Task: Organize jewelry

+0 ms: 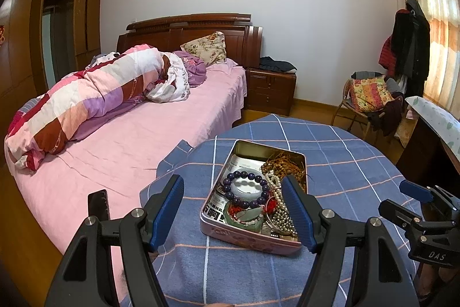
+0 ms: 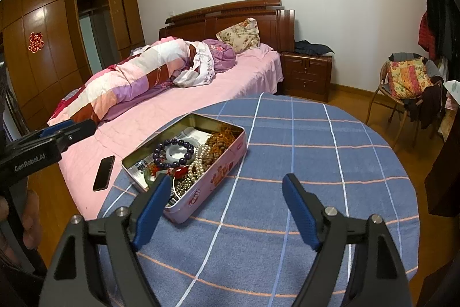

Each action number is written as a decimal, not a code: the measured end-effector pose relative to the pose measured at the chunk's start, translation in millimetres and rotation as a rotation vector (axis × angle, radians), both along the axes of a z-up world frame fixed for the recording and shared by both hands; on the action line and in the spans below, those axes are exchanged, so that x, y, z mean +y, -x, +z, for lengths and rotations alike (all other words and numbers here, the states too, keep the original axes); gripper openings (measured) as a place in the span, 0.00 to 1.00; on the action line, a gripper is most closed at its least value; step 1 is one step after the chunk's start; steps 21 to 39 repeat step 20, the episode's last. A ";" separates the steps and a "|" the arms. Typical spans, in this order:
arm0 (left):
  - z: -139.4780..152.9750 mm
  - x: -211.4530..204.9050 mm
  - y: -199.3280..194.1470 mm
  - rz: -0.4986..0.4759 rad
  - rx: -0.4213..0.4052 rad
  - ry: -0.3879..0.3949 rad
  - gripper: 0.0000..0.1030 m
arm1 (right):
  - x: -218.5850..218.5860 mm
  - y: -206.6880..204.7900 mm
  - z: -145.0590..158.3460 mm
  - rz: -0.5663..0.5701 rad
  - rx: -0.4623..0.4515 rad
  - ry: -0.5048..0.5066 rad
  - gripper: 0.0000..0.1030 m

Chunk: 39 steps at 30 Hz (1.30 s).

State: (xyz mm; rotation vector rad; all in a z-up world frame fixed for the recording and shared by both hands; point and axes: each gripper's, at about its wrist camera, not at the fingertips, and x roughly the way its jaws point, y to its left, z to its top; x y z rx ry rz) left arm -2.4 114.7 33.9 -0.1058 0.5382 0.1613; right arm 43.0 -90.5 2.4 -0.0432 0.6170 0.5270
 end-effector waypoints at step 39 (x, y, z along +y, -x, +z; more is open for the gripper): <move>-3.4 -1.8 -2.5 0.006 0.006 -0.040 0.69 | -2.7 0.0 0.0 -0.005 -0.005 0.003 0.82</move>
